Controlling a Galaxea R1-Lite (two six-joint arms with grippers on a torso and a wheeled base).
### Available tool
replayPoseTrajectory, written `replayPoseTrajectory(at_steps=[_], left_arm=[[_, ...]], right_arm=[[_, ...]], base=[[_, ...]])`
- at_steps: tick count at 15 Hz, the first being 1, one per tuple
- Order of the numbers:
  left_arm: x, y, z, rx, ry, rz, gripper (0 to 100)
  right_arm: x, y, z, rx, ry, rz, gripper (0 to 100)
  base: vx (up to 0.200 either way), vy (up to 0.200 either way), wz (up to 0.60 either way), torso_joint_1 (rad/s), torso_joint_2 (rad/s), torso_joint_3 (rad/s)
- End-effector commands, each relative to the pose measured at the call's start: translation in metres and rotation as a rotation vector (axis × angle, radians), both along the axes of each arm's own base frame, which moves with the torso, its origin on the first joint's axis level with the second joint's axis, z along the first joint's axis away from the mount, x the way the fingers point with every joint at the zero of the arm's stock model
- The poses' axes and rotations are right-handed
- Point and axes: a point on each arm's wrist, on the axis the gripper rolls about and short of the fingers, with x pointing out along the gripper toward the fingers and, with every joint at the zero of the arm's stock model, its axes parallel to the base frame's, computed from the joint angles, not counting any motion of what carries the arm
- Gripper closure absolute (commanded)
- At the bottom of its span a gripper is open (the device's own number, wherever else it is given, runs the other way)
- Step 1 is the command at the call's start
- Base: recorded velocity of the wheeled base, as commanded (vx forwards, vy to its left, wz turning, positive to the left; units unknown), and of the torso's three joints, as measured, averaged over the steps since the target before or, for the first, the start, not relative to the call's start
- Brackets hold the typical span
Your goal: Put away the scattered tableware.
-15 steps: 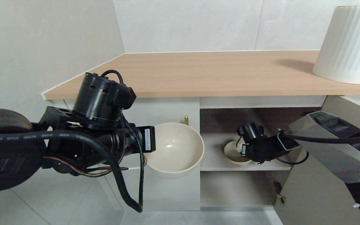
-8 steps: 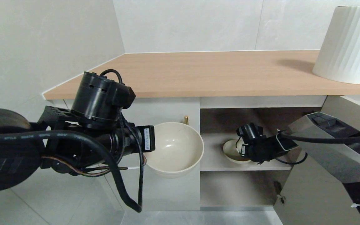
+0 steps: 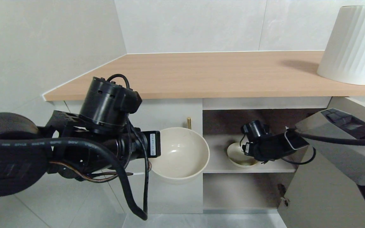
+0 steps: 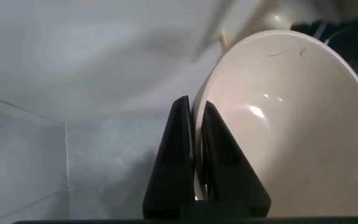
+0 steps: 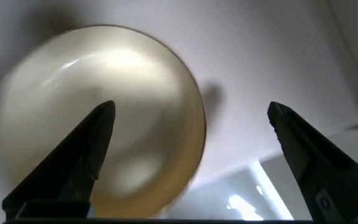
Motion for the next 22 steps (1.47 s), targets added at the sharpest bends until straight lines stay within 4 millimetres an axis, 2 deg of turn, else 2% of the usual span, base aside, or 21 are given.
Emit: replayPoseTrajectory(at_steps=[1,5,7,9,10,13,19,22], left_arm=[[0.001,-0.014,-0.016,0.034,0.042,-0.033,100],[0.005,-0.032,-0.041,0.085,0.103,-0.071,100],[0.002,-0.053,-0.062,0.133,0.147,-0.122,100],[0.004,-0.065,-0.067,0.140,0.142,-0.140,100],[0.006,-0.070,-0.071,0.140,0.122,-0.143,100],[0.007,-0.074,-0.073,0.134,0.105,-0.146,100],[0.000,-0.076,-0.058,0.109,0.053,-0.152,100],[-0.001,-0.076,-0.053,0.090,0.032,-0.152,100]], right_arm=[[-0.035,0.011,0.051,0.084,-0.031,0.109,0],[-0.101,0.008,0.124,0.250,0.002,0.364,0],[-0.134,0.000,0.163,0.276,-0.027,0.452,0],[-0.159,-0.006,0.186,0.272,-0.035,0.519,0],[-0.179,-0.005,0.199,0.310,-0.010,0.594,0],[-0.191,0.004,0.197,0.351,0.060,0.694,0],[-0.181,0.039,0.152,0.308,0.216,0.736,0],[-0.176,0.044,0.143,0.303,0.237,0.731,0]], base=[[0.000,0.000,0.00,0.000,0.00,0.000],[0.000,0.000,0.00,0.000,0.00,0.000],[0.000,0.000,0.00,0.000,0.00,0.000],[0.000,0.000,0.00,0.000,0.00,0.000],[0.000,0.000,0.00,0.000,0.00,0.000],[0.000,0.000,0.00,0.000,0.00,0.000],[0.000,0.000,0.00,0.000,0.00,0.000],[0.000,0.000,0.00,0.000,0.00,0.000]])
